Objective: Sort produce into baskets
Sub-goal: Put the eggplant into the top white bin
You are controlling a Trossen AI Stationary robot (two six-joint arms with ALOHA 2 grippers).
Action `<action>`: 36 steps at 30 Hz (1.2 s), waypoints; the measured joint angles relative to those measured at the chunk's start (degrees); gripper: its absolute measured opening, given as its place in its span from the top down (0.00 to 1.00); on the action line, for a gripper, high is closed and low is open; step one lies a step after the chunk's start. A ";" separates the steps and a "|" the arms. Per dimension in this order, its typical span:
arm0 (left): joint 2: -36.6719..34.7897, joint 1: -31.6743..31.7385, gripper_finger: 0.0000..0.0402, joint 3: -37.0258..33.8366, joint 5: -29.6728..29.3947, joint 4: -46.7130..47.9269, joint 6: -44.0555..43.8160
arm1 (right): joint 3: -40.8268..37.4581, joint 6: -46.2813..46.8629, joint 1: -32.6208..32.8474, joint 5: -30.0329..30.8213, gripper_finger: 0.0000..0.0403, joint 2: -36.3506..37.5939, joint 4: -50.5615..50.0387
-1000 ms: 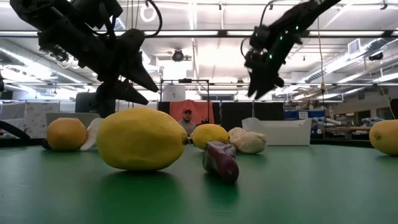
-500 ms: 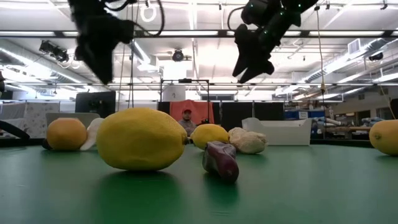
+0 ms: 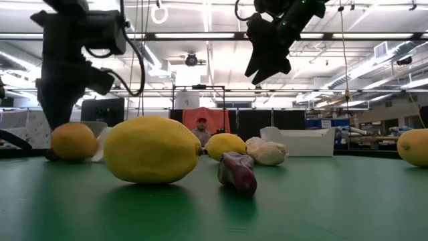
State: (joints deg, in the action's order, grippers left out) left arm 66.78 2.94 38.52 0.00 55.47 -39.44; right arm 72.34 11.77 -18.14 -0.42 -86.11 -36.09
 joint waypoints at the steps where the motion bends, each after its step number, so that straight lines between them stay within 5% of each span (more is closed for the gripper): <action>1: 0.00 0.00 0.55 -0.78 0.60 -1.30 0.00 | 0.00 0.03 0.33 0.24 0.40 0.00 0.00; 14: 0.00 -0.10 0.56 -8.33 1.63 -10.08 -0.23 | 0.00 1.61 2.92 1.94 0.40 -0.02 -0.24; 23: 0.00 0.00 0.81 -10.79 1.17 -15.37 -2.14 | 0.00 3.13 3.03 1.94 0.43 -0.02 0.11; 29: -0.26 -0.06 0.93 -8.20 1.85 -14.34 -2.82 | 0.00 1.86 3.13 -4.40 0.48 -0.02 0.97; 36: -1.07 -0.04 0.86 1.44 1.12 -8.89 1.74 | 0.00 3.62 3.71 -7.86 0.49 -0.02 5.85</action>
State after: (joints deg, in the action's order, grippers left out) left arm 65.71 2.90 39.96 1.12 46.58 -37.70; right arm 72.34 15.39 -14.43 -8.28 -86.13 -30.24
